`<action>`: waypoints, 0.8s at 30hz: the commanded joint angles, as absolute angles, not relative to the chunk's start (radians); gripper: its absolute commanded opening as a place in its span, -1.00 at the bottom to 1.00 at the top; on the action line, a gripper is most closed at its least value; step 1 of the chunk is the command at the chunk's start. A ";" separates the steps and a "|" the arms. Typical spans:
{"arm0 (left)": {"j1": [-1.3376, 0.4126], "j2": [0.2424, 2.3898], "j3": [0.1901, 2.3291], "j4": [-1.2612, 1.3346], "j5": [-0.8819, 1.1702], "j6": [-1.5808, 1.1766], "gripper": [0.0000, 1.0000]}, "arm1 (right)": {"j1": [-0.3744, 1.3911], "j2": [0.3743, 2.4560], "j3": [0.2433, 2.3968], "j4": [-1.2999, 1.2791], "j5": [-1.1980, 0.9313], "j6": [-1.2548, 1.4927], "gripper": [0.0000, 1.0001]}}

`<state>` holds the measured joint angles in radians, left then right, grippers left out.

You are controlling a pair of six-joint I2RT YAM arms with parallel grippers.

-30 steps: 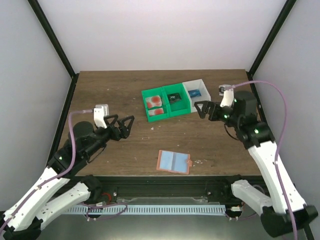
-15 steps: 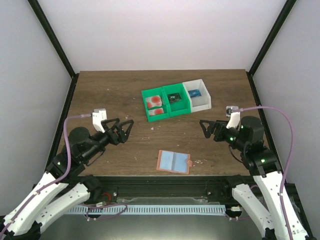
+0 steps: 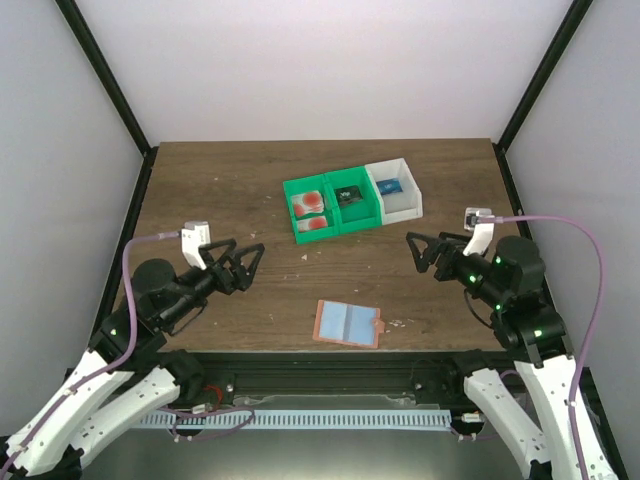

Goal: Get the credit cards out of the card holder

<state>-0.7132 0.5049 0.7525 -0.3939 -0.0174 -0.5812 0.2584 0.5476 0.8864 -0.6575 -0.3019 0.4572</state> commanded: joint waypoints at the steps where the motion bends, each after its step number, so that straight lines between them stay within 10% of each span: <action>1: -0.709 0.507 0.824 -0.437 -0.036 -0.528 0.99 | 0.254 0.530 0.997 -0.620 -0.263 0.433 0.99; 24: -0.710 0.482 0.774 -0.423 -0.029 -0.561 0.99 | 0.254 0.493 0.913 -0.630 -0.272 0.508 0.99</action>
<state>-0.7132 0.4904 0.7967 -0.4408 -0.0418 -0.5438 0.2584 0.5034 0.9146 -0.6224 -0.2832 0.4931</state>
